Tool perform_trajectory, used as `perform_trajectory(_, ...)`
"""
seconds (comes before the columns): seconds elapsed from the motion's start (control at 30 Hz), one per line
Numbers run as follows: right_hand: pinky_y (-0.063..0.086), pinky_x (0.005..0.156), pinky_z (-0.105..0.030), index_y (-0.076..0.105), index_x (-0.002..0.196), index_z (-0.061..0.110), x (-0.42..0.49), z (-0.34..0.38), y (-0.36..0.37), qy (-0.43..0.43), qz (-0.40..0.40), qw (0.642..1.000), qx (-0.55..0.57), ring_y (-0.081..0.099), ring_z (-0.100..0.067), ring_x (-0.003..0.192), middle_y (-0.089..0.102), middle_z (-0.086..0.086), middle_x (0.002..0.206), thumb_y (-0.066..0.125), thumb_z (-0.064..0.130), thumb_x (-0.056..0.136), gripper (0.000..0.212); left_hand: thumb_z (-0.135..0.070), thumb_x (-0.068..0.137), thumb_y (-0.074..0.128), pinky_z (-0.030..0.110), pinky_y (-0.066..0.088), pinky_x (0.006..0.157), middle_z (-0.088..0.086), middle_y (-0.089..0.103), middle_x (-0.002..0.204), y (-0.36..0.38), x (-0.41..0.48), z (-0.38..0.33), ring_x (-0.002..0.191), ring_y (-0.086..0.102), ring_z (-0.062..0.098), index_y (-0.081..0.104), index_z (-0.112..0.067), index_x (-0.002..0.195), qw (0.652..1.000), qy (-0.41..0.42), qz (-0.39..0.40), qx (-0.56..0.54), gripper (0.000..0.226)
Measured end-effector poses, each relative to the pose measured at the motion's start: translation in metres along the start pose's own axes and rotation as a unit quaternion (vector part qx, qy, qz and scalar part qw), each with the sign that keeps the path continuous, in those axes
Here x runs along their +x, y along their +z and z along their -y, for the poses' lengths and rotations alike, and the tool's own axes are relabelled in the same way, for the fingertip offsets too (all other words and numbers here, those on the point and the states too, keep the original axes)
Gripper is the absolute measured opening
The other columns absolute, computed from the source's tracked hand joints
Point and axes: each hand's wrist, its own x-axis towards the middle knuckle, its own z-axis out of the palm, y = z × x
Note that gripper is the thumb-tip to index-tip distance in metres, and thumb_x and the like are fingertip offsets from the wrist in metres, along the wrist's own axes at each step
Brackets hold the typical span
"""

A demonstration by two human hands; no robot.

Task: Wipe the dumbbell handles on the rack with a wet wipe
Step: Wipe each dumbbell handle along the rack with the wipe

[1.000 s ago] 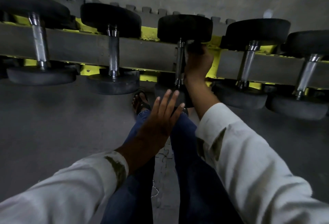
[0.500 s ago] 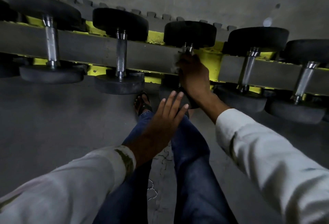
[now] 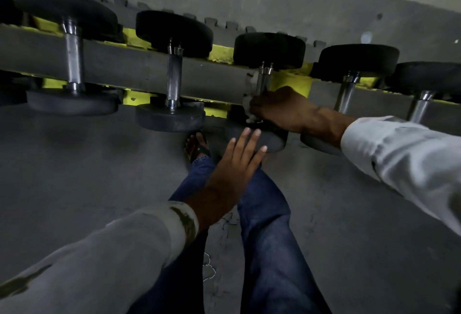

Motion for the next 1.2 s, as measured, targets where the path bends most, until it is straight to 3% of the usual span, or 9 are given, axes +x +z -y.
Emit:
perform_trajectory(0.3, 0.051, 0.059, -0.042, 0.054, 0.12, 0.012, -0.012, 0.031, 0.023, 0.284, -0.129, 0.931, 0.189, 0.062, -0.04, 0.081, 0.057, -0.016, 0.109, 0.054, 0.022, 0.09, 0.031, -0.028, 0.107, 0.036, 0.057, 0.007, 0.125, 0.033, -0.04, 0.152, -0.008, -0.002, 0.004, 0.15, -0.021, 0.051, -0.032, -0.002, 0.152, 1.0, 0.009, 0.025, -0.002, 0.086)
perform_trajectory(0.5, 0.044, 0.07, -0.035, 0.074, 0.098, 0.011, 0.034, 0.012, 0.027, 0.543, -0.32, 0.707, 0.319, 0.068, -0.032, 0.086, 0.074, -0.014, 0.095, 0.05, 0.027, 0.092, 0.029, -0.033, 0.105, 0.051, 0.057, 0.005, 0.126, 0.032, -0.032, 0.159, -0.008, 0.0, 0.006, 0.151, -0.018, 0.051, -0.025, -0.005, 0.156, 0.999, 0.015, 0.046, -0.007, 0.096)
perform_trajectory(0.6, 0.046, 0.069, -0.039, 0.07, 0.085, 0.014, 0.048, 0.001, 0.035, 0.562, -0.312, 0.633, 0.432, 0.066, -0.026, 0.077, 0.071, -0.012, 0.085, 0.045, 0.024, 0.091, 0.028, -0.029, 0.103, 0.051, 0.057, 0.005, 0.126, 0.034, -0.03, 0.159, -0.002, 0.001, 0.008, 0.151, -0.015, 0.052, -0.022, -0.004, 0.157, 0.999, 0.02, 0.028, -0.014, 0.095)
perform_trajectory(0.73, 0.054, 0.079, -0.048, 0.066, 0.088, 0.014, 0.052, -0.018, 0.047, 0.501, -0.228, 0.389, 0.739, 0.065, -0.03, 0.082, 0.066, -0.015, 0.092, 0.046, 0.015, 0.093, 0.021, -0.025, 0.104, 0.043, 0.058, 0.012, 0.125, 0.036, -0.027, 0.159, 0.003, -0.002, 0.004, 0.151, -0.012, 0.054, -0.023, -0.002, 0.157, 1.0, 0.021, 0.003, 0.011, 0.087)
perform_trajectory(0.77, 0.054, 0.084, -0.052, 0.07, 0.097, 0.008, 0.05, -0.019, 0.046, 0.487, -0.216, 0.371, 0.76, 0.066, -0.036, 0.088, 0.069, -0.019, 0.1, 0.045, 0.012, 0.094, 0.025, -0.024, 0.105, 0.041, 0.057, 0.012, 0.125, 0.036, -0.029, 0.158, 0.004, -0.002, 0.003, 0.151, -0.013, 0.053, -0.024, -0.002, 0.156, 1.0, 0.023, 0.005, 0.016, 0.086)
perform_trajectory(0.83, 0.056, 0.084, -0.042, 0.069, 0.102, 0.005, 0.039, -0.018, 0.049, 0.48, -0.173, 0.423, 0.749, 0.068, -0.028, 0.082, 0.071, -0.015, 0.096, 0.044, 0.007, 0.097, 0.026, -0.027, 0.105, 0.039, 0.058, 0.011, 0.126, 0.036, -0.031, 0.156, 0.005, -0.001, 0.003, 0.151, -0.014, 0.054, -0.028, -0.002, 0.154, 0.999, 0.022, -0.005, 0.028, 0.087)
perform_trajectory(0.9, 0.049, 0.073, -0.023, 0.062, 0.089, 0.021, 0.021, -0.008, 0.046, 0.466, -0.079, 0.566, 0.676, 0.055, -0.006, 0.072, 0.063, -0.002, 0.088, 0.044, 0.007, 0.101, 0.026, -0.032, 0.1, 0.048, 0.058, 0.011, 0.126, 0.037, -0.03, 0.156, 0.006, -0.002, 0.003, 0.151, -0.012, 0.054, -0.025, -0.001, 0.155, 1.0, 0.007, -0.014, 0.014, 0.096)
perform_trajectory(0.97, 0.044, 0.074, -0.03, 0.056, 0.074, 0.025, 0.007, 0.004, 0.05, 0.445, -0.028, 0.668, 0.595, 0.049, -0.011, 0.073, 0.058, -0.004, 0.086, 0.049, 0.006, 0.098, 0.032, -0.038, 0.093, 0.057, 0.058, 0.013, 0.126, 0.038, -0.026, 0.158, 0.001, -0.003, 0.002, 0.152, -0.009, 0.055, -0.015, 0.0, 0.159, 1.0, -0.006, -0.012, 0.005, 0.104)
perform_trajectory(1.2, 0.045, 0.064, -0.032, 0.066, 0.073, 0.021, -0.039, 0.019, 0.049, 0.42, -0.149, 0.691, 0.568, 0.052, -0.013, 0.064, 0.06, 0.004, 0.064, 0.066, 0.023, 0.083, 0.01, -0.043, 0.085, 0.067, 0.052, 0.009, 0.126, 0.031, -0.01, 0.167, -0.039, -0.005, -0.005, 0.156, 0.001, 0.045, 0.007, -0.003, 0.164, 1.0, 0.0, 0.006, -0.015, 0.106)
